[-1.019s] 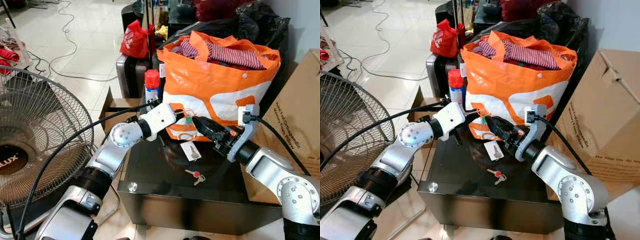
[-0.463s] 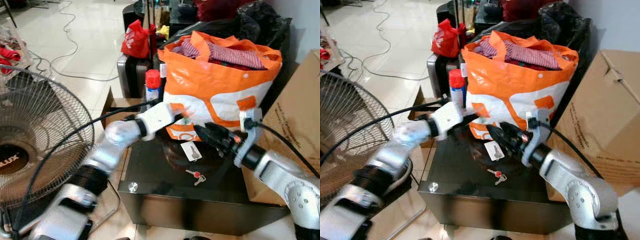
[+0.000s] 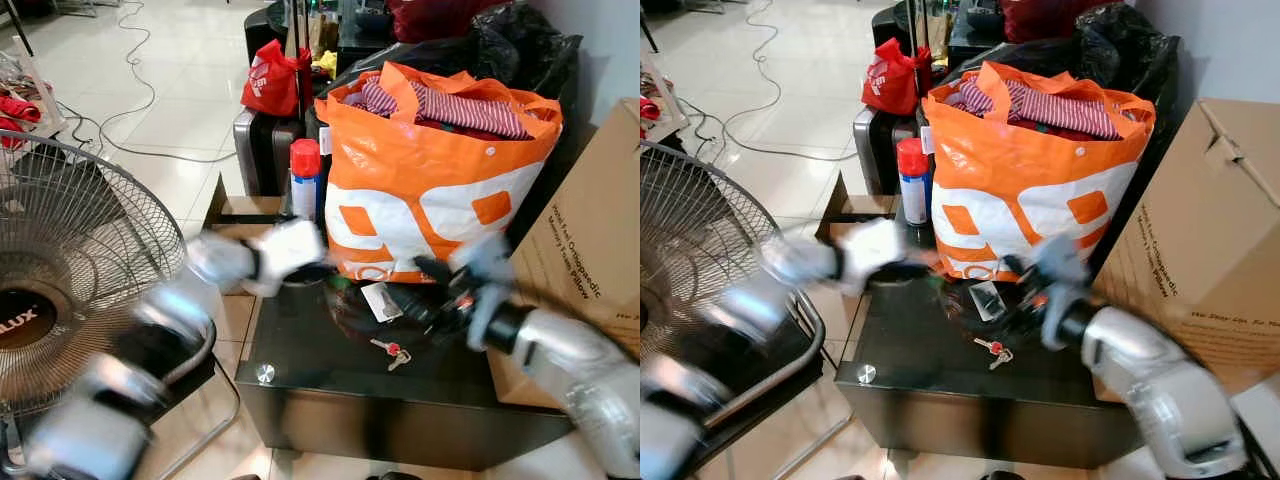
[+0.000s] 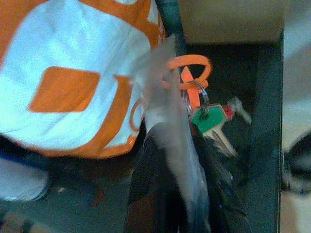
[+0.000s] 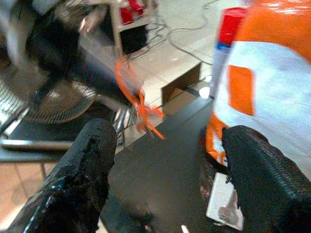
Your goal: Hang keys on a hook
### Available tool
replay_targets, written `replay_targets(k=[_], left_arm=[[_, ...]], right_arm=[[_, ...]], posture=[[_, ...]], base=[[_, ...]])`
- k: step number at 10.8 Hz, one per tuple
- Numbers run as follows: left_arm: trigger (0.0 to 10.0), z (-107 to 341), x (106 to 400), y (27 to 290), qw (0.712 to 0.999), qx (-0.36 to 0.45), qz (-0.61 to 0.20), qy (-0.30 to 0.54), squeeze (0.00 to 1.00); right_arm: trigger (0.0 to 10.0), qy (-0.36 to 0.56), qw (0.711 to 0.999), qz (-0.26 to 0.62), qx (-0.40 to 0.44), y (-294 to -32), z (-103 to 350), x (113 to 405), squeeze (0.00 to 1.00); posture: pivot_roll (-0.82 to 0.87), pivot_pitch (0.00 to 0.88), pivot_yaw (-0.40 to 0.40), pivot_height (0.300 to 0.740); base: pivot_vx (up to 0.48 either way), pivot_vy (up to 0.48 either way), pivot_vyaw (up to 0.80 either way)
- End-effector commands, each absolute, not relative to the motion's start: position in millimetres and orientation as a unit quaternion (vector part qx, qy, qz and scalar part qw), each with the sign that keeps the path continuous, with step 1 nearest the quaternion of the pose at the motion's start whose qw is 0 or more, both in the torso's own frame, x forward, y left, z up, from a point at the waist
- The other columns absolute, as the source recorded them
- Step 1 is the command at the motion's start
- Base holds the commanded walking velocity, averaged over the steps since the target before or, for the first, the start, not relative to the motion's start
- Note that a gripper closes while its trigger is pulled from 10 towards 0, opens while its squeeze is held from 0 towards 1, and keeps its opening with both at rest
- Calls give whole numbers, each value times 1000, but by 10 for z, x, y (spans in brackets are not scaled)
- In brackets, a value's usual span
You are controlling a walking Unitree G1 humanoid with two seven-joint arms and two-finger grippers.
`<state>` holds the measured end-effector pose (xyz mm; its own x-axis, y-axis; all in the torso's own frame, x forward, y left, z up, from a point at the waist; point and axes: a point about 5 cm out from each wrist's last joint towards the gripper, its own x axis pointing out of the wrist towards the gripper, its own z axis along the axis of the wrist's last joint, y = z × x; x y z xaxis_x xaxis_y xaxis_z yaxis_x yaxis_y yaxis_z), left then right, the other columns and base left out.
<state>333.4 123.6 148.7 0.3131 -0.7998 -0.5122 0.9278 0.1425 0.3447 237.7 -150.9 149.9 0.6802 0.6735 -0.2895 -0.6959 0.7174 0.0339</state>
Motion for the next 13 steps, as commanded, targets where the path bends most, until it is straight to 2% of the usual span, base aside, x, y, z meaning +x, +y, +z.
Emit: replay_targets(k=[1,3,4,5,6,7,8,9,11,13], left_arm=[[0,1567,3341,1201,726,324,-598,102,0],[0,1826,3389,1100,726,291,-619,74,0],[0,1859,3394,1083,738,269,-616,59,0],[0,1817,3395,1104,759,263,-594,47,0],[0,1718,3352,1126,796,231,-558,36,0],[235,1598,3252,1117,821,197,-535,33,0],[3843,1442,3114,1101,841,172,-512,36,0],[10000,1303,3002,1089,859,165,-483,39,0],[10000,1185,2840,1124,905,131,-404,33,0],[10000,1043,2678,1388,953,99,-283,51,0]], right_arm=[[10000,125,912,386,-61,-1448,1548,2394,1000],[10000,108,916,383,-54,-1349,1546,2430,1000],[10000,86,932,349,-48,-1364,1563,2468,722],[10000,89,941,323,-41,-1393,1539,2468,0],[10000,96,950,293,-39,-1441,1474,2415,0],[10000,110,963,243,-43,-1529,1392,2380,0],[10000,119,973,189,-54,-1641,1334,2349,0],[10000,117,979,164,-40,-1703,1342,2299,0],[10000,120,982,142,-20,-1741,1322,2168,0],[10000,138,987,81,-3,-1796,1160,2099,0]], posture=[[-65,0,34,740],[-60,0,42,740],[-68,0,60,740],[-75,0,73,740],[-79,0,83,740],[-84,0,86,740],[-94,0,85,740],[-97,0,84,740],[-106,0,63,740],[-98,0,42,740]], base=[[0,0,0],[0,0,0],[0,0,0],[0,0,0],[0,0,0],[0,0,0],[0,0,-544],[0,0,-781],[0,0,-781],[0,0,-781]])
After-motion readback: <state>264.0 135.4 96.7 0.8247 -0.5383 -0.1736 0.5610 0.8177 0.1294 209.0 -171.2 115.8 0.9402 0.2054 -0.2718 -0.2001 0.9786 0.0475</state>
